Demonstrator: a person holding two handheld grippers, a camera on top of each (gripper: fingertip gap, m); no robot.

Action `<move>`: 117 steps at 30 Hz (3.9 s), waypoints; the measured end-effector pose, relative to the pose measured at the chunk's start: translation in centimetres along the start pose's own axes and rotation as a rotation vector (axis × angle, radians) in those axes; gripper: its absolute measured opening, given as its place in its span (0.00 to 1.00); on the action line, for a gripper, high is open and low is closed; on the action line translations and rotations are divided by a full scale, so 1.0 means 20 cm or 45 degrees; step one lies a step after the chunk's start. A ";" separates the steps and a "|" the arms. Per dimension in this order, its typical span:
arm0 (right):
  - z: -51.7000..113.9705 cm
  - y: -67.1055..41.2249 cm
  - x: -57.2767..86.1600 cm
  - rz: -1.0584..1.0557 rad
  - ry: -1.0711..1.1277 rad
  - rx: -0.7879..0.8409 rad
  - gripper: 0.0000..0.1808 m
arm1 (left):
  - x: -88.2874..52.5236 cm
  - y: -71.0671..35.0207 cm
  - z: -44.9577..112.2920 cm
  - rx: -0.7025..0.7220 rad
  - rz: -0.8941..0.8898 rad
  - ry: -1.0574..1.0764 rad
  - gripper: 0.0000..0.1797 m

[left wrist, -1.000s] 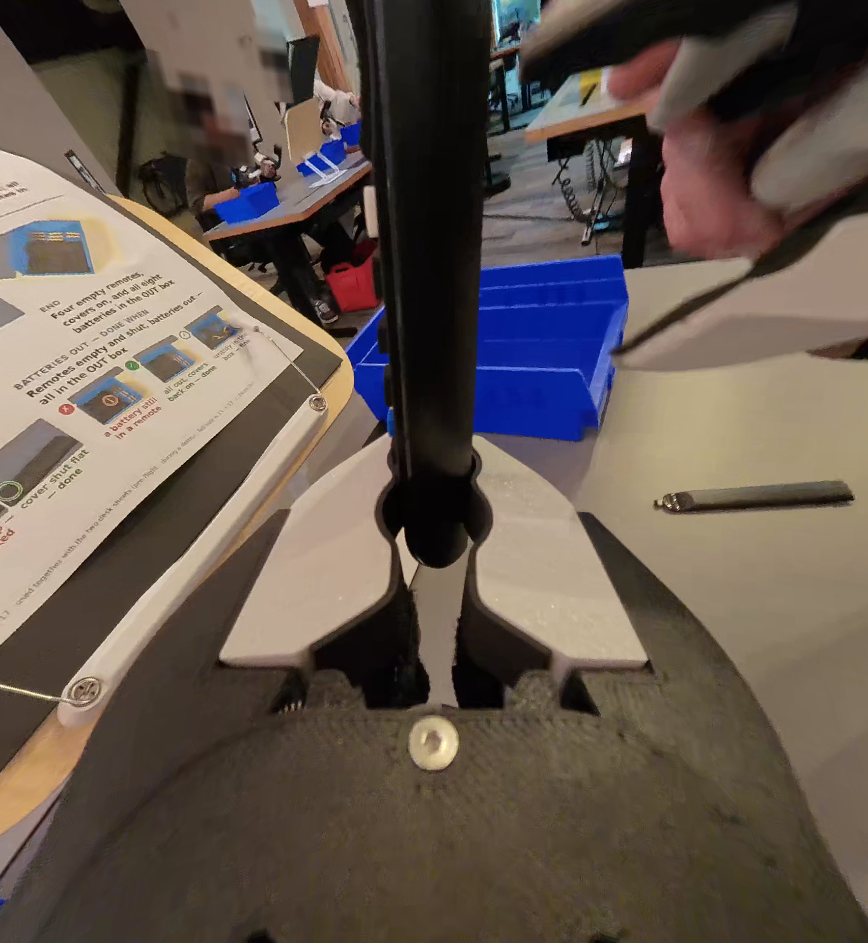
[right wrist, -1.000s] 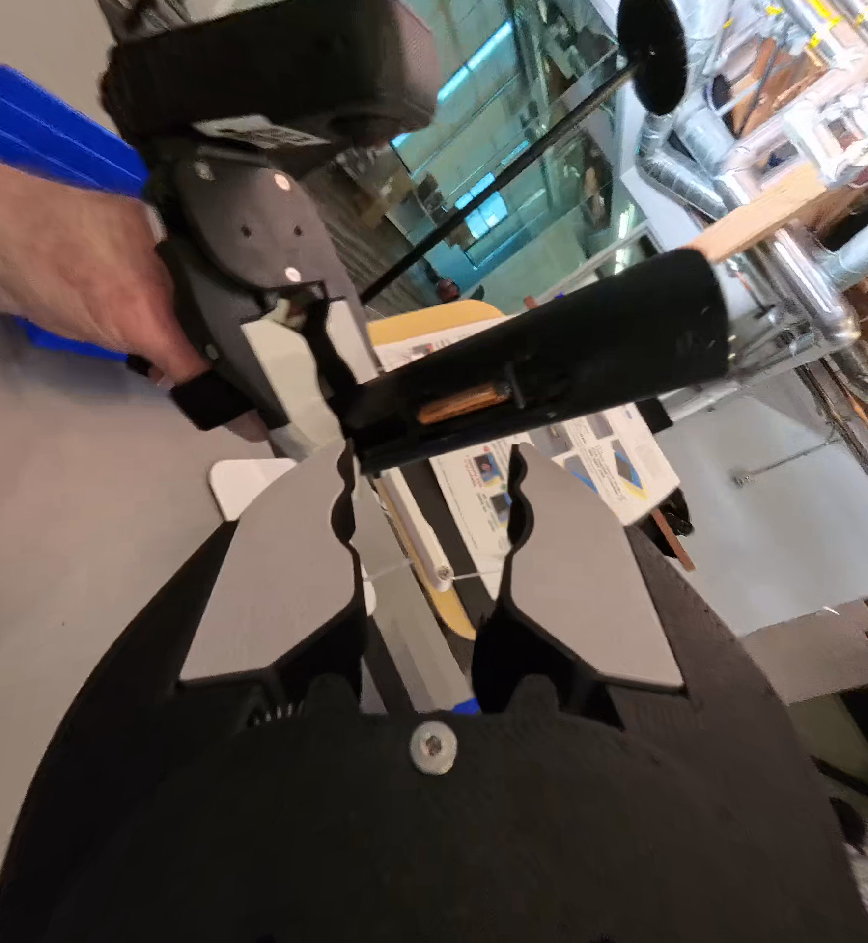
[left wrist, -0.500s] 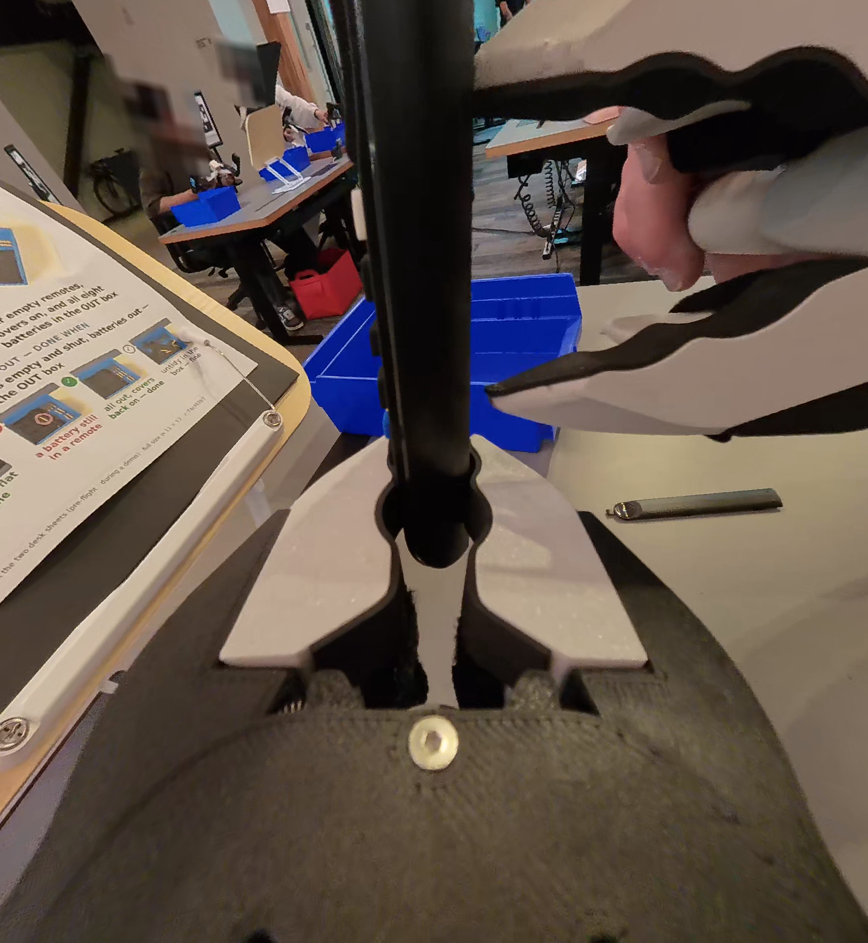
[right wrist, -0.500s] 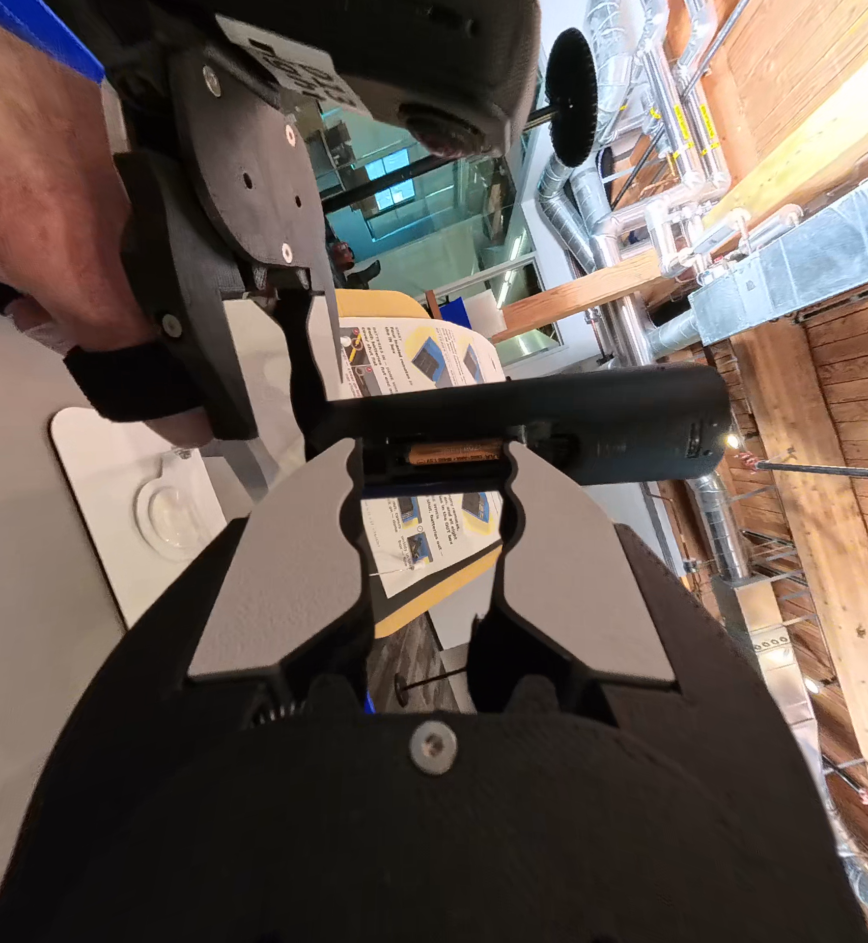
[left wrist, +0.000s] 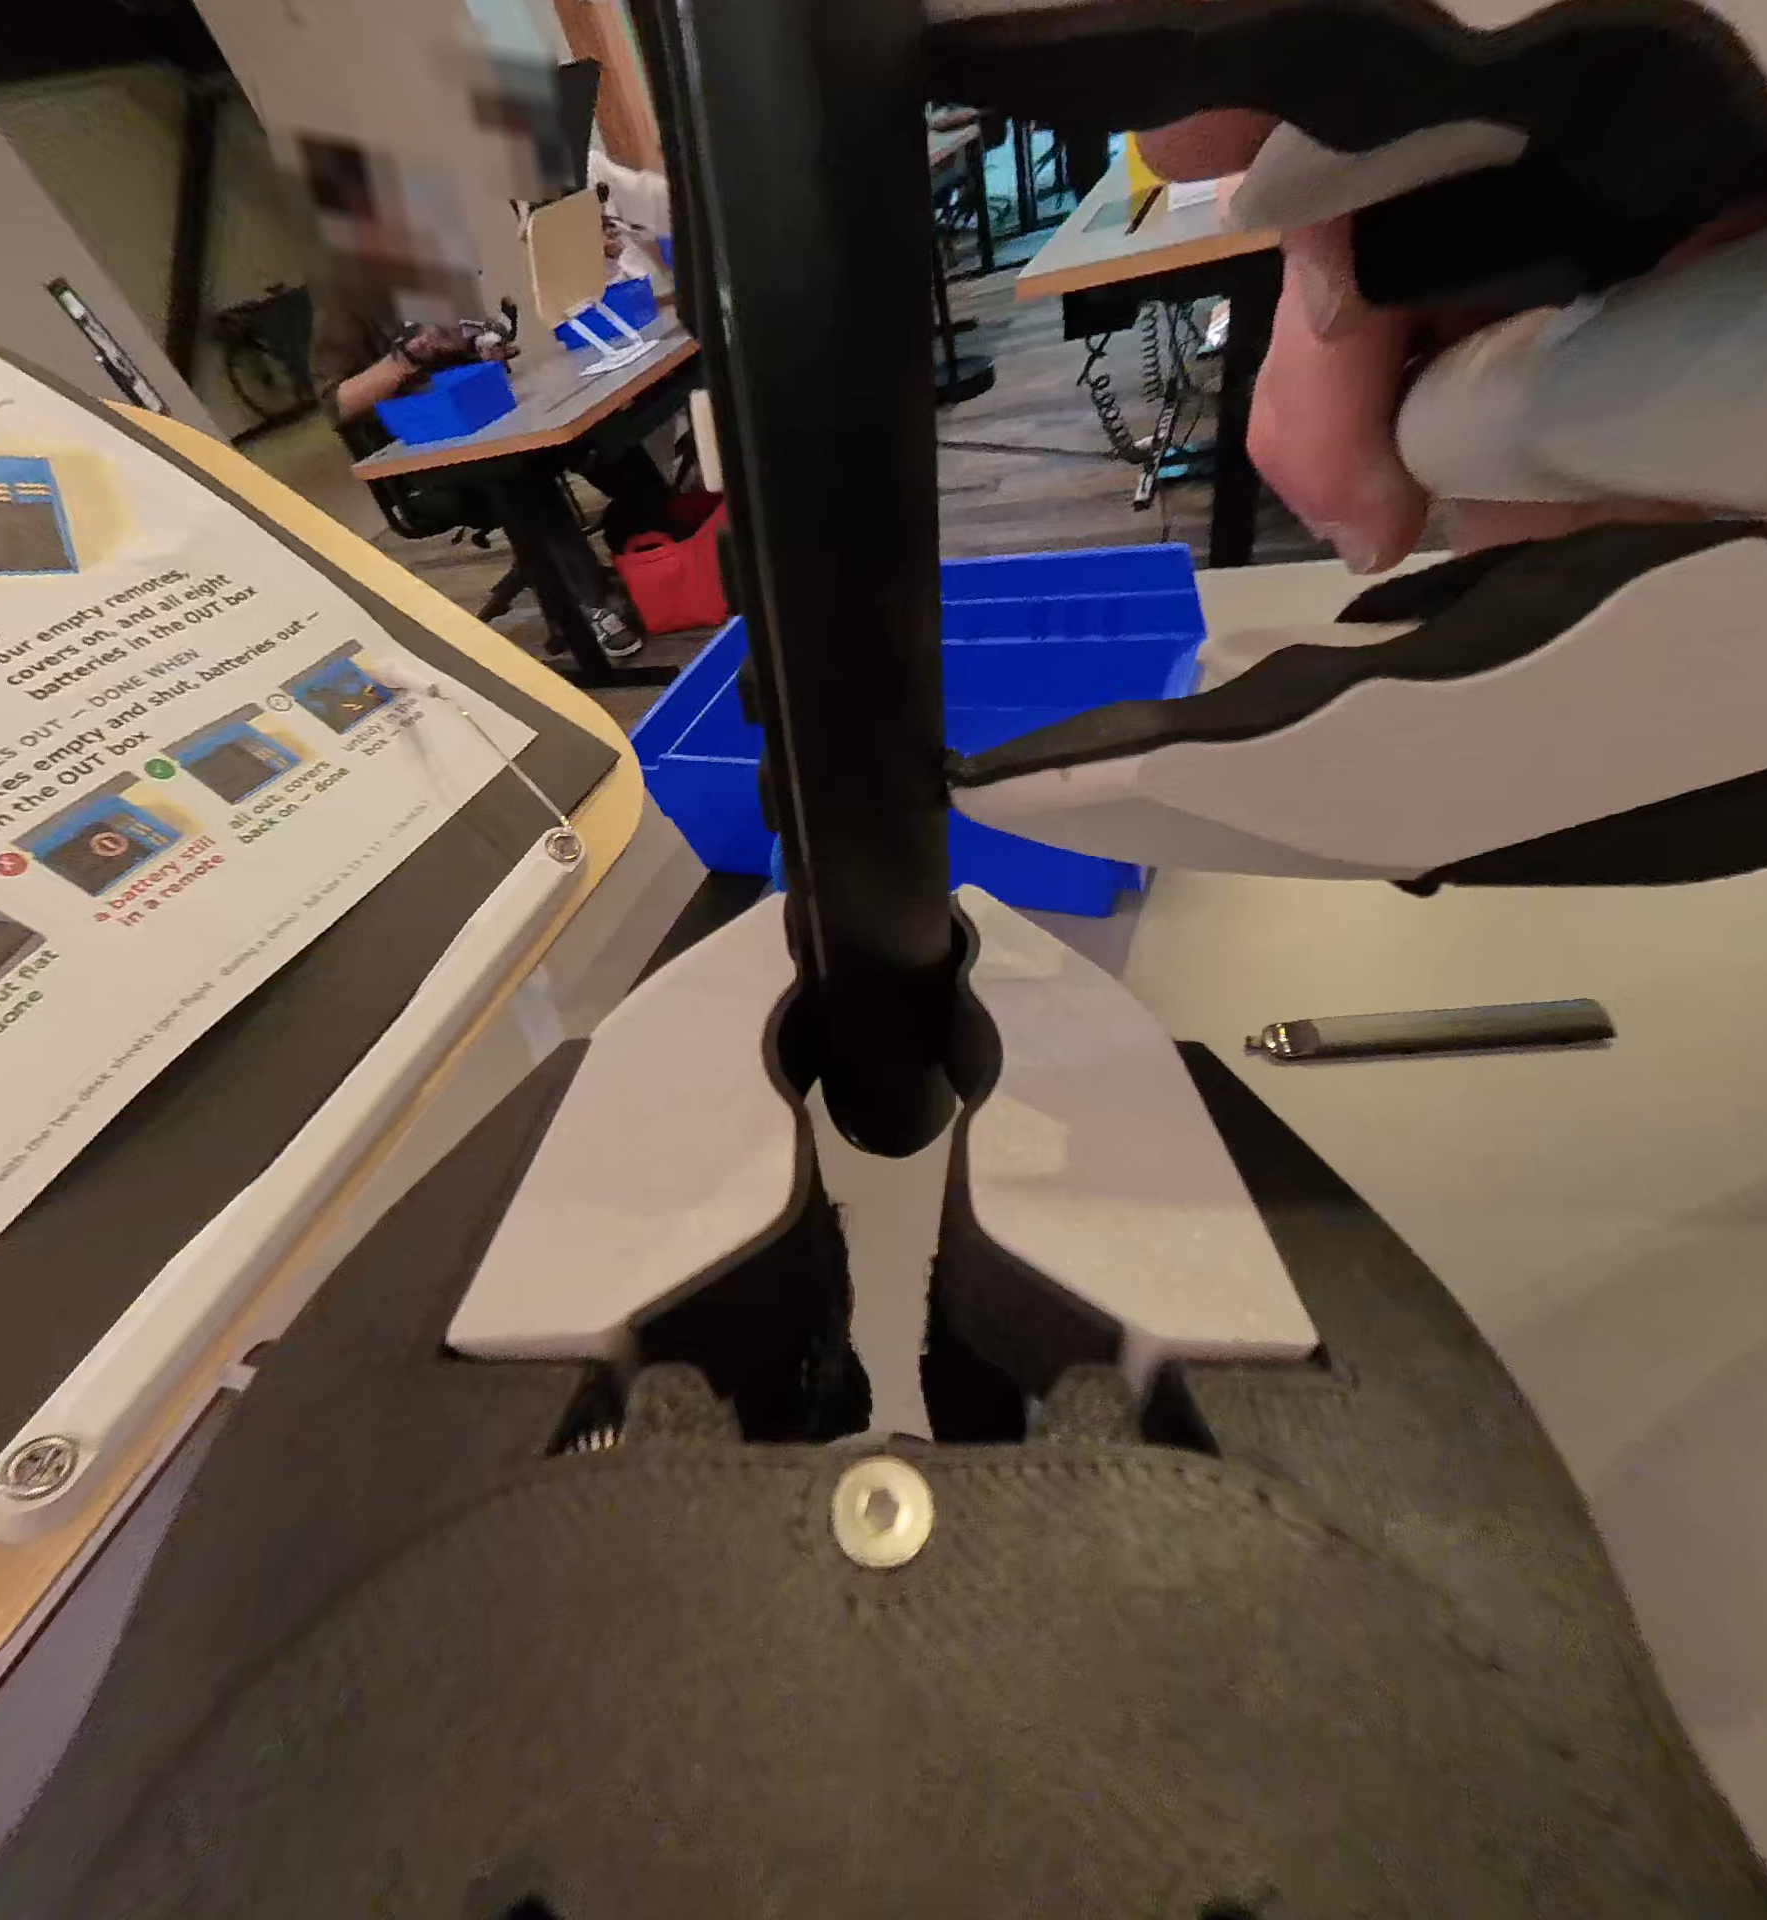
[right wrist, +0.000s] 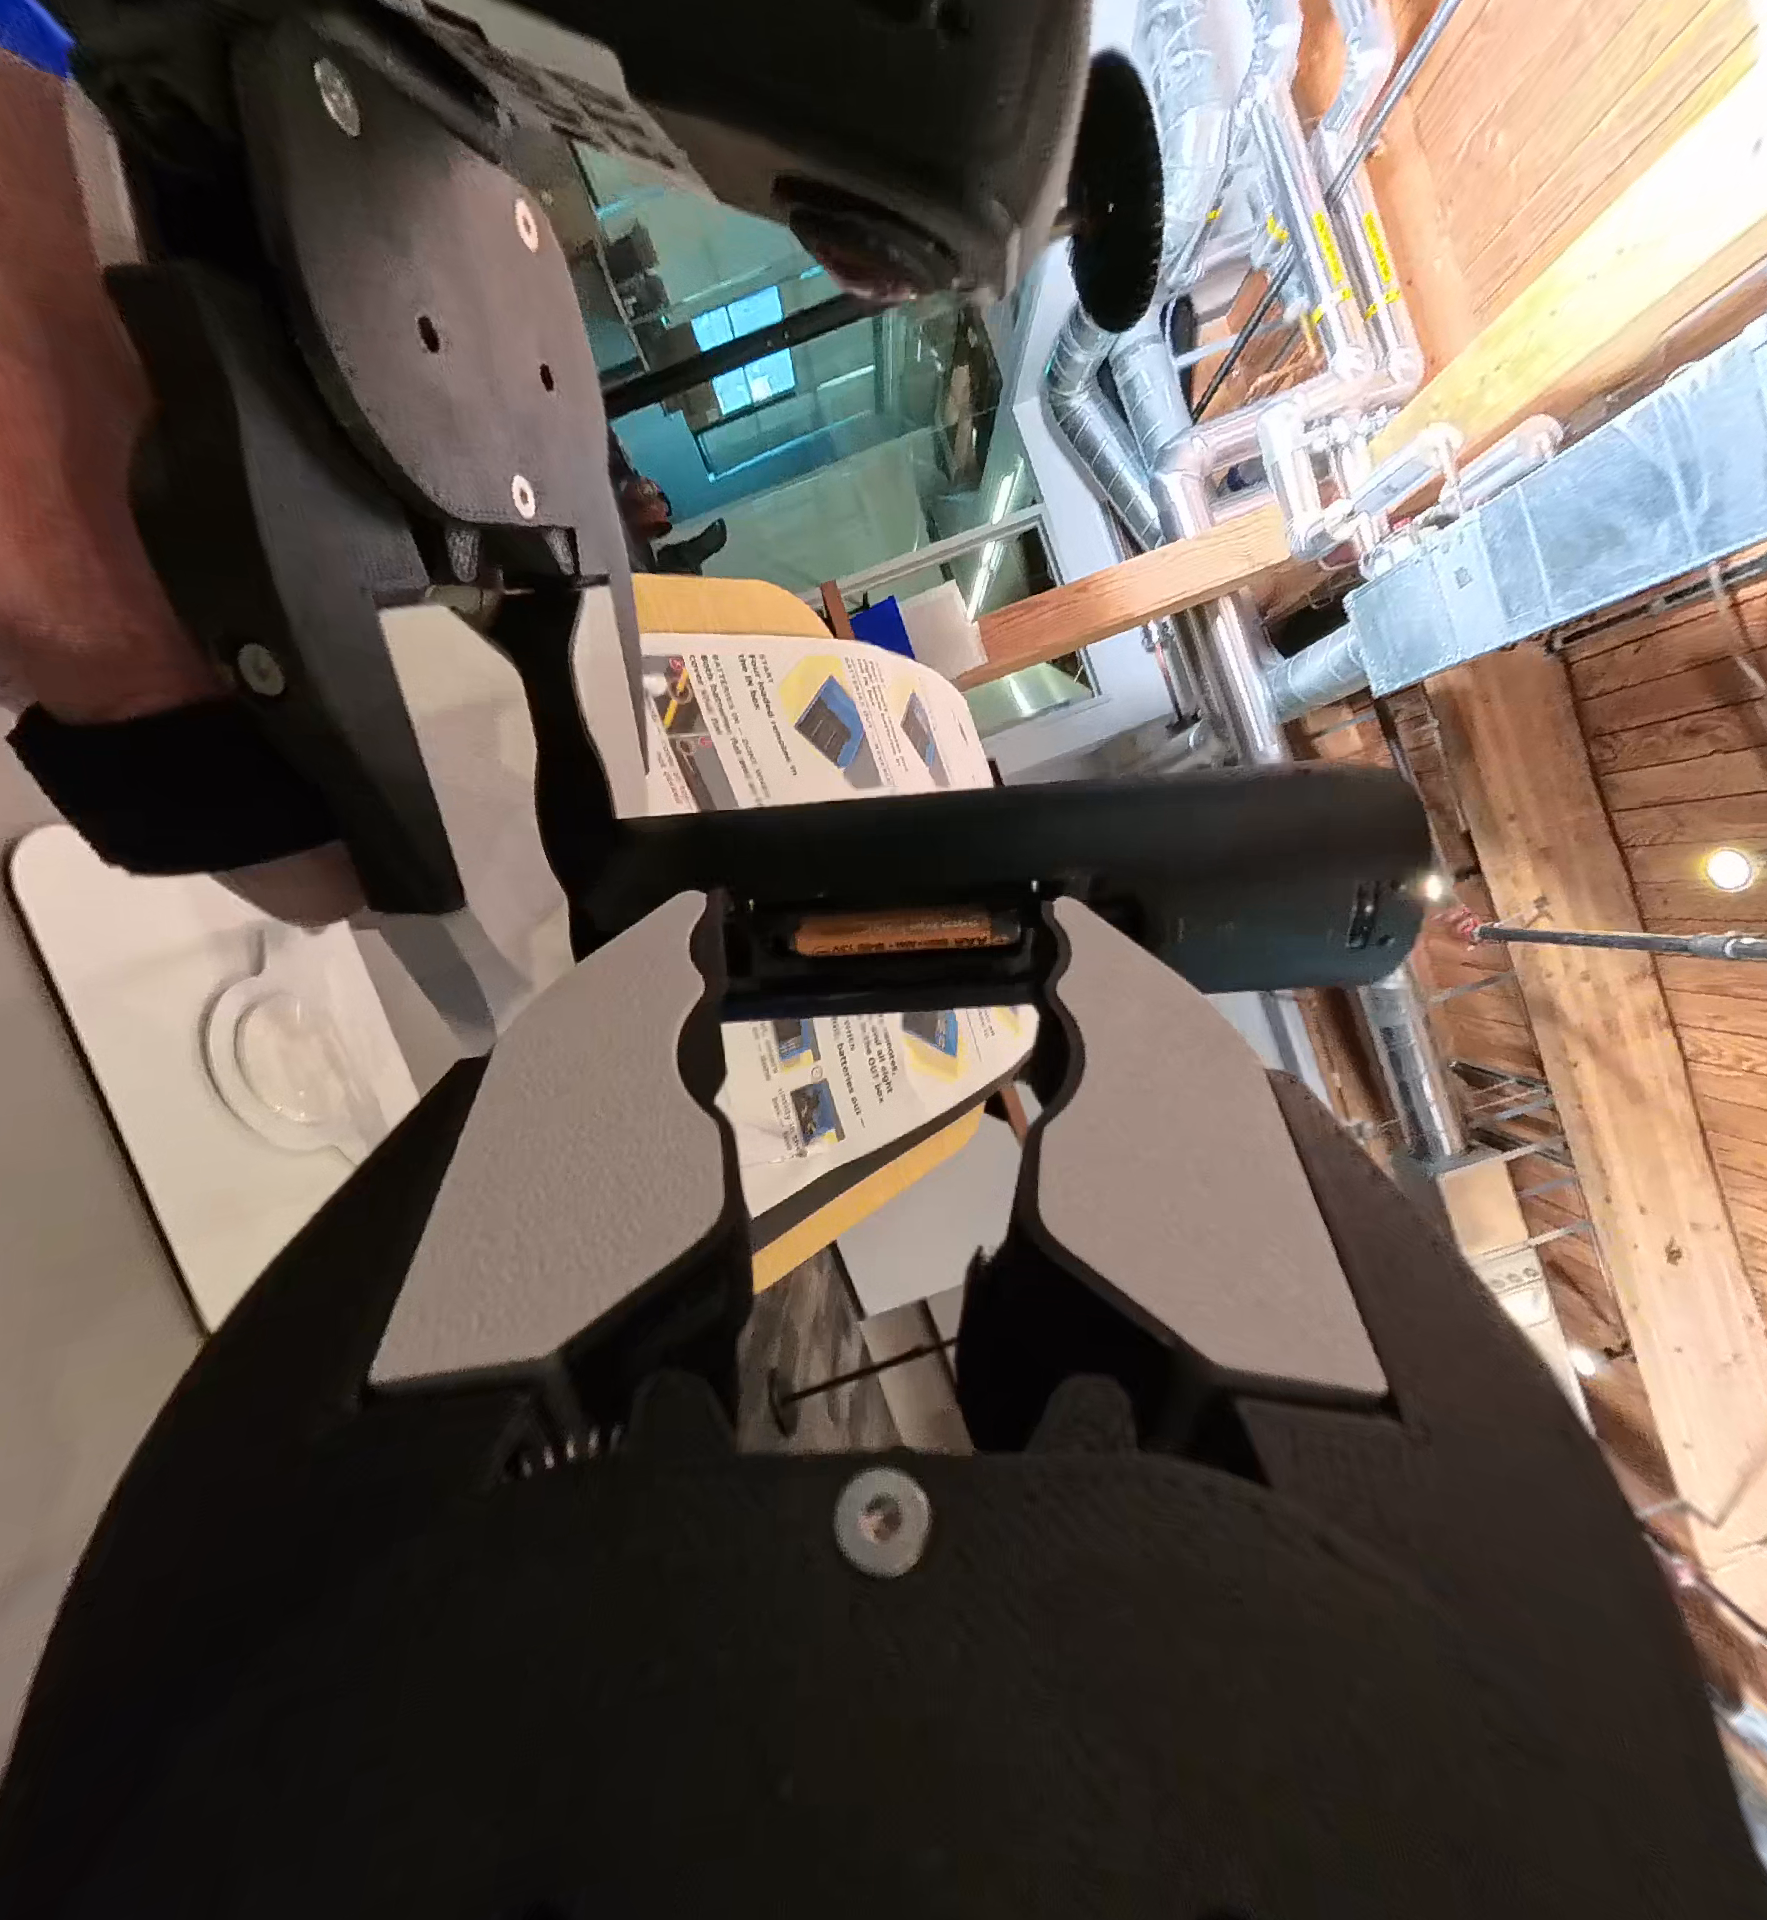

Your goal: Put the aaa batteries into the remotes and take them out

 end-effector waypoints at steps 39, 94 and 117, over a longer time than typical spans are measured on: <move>-0.05 0.06 0.14 0.832 -0.168 0.257 0.24 | 0.02 -0.02 -0.01 0.037 0.024 0.014 0.12; -0.22 -0.11 0.27 1.025 -0.126 0.100 0.60 | 0.30 -0.18 -0.45 0.585 0.045 -0.092 0.14; -0.25 -0.02 0.20 1.053 -0.048 0.289 0.65 | 0.39 -0.23 -0.43 0.543 0.235 -0.216 0.14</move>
Point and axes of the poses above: each gripper's, where its closed fingertips meet, z out along the fingers, y out of its underside, x = y × z across the jaws, the point moved 8 cm from there along -z, back along the fingers
